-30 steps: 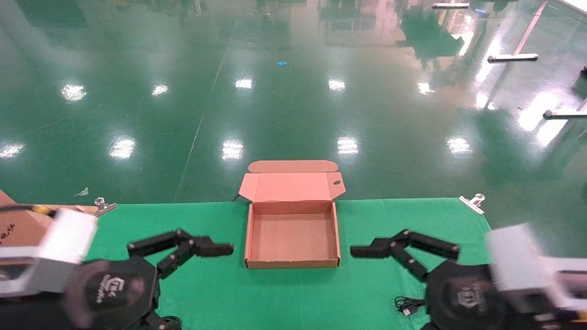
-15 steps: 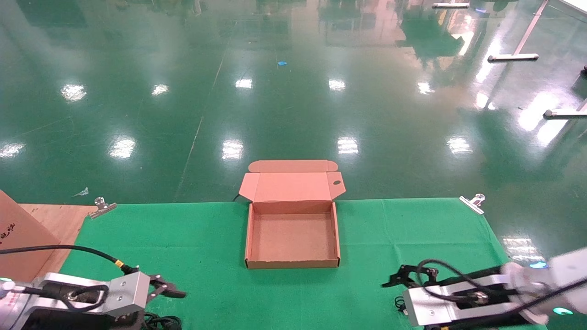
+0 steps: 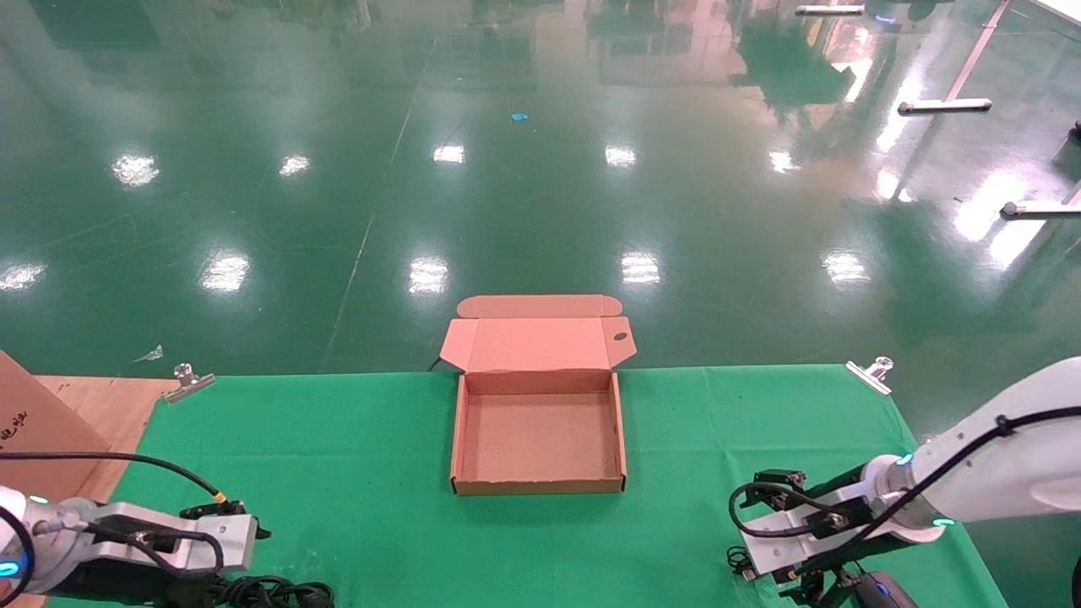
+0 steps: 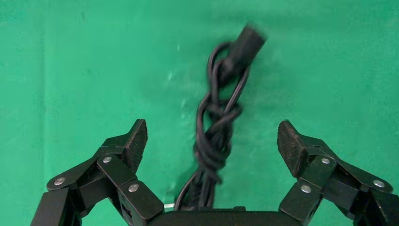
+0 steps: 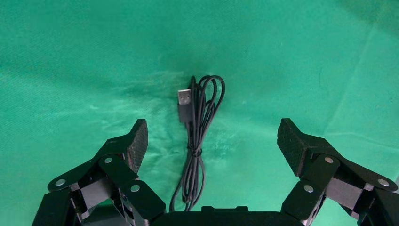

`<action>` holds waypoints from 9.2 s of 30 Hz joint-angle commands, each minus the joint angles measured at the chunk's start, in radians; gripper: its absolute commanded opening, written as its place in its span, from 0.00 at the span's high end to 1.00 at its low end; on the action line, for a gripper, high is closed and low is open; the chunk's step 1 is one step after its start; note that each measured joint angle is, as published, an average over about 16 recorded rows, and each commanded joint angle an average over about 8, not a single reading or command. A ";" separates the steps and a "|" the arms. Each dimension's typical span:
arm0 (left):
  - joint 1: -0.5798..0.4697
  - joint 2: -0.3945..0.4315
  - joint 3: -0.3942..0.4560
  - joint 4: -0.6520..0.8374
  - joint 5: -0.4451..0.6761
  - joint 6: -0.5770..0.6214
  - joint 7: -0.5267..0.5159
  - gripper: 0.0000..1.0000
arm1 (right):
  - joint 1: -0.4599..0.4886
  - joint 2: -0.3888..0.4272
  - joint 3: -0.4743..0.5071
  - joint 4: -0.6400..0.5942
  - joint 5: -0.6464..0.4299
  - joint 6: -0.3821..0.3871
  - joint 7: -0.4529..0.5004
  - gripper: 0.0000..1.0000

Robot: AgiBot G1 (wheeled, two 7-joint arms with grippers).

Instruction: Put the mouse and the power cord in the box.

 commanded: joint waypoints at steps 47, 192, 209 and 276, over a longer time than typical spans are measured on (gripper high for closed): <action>0.001 0.070 -0.040 0.234 -0.044 -0.149 0.201 1.00 | 0.081 -0.154 0.020 -0.491 0.031 0.148 -0.308 1.00; 0.098 0.418 0.277 -0.147 -0.673 -0.589 0.468 0.00 | 0.444 -0.113 0.143 -0.510 0.218 -0.188 -0.454 1.00; 0.062 0.412 0.295 -0.063 -0.821 -0.647 0.427 0.00 | 0.483 -0.184 0.149 -0.489 0.226 -0.191 -0.424 1.00; 0.206 -0.037 -0.096 -0.386 -1.031 -0.026 0.027 0.00 | -0.019 0.032 0.227 0.235 0.655 -0.118 0.107 0.00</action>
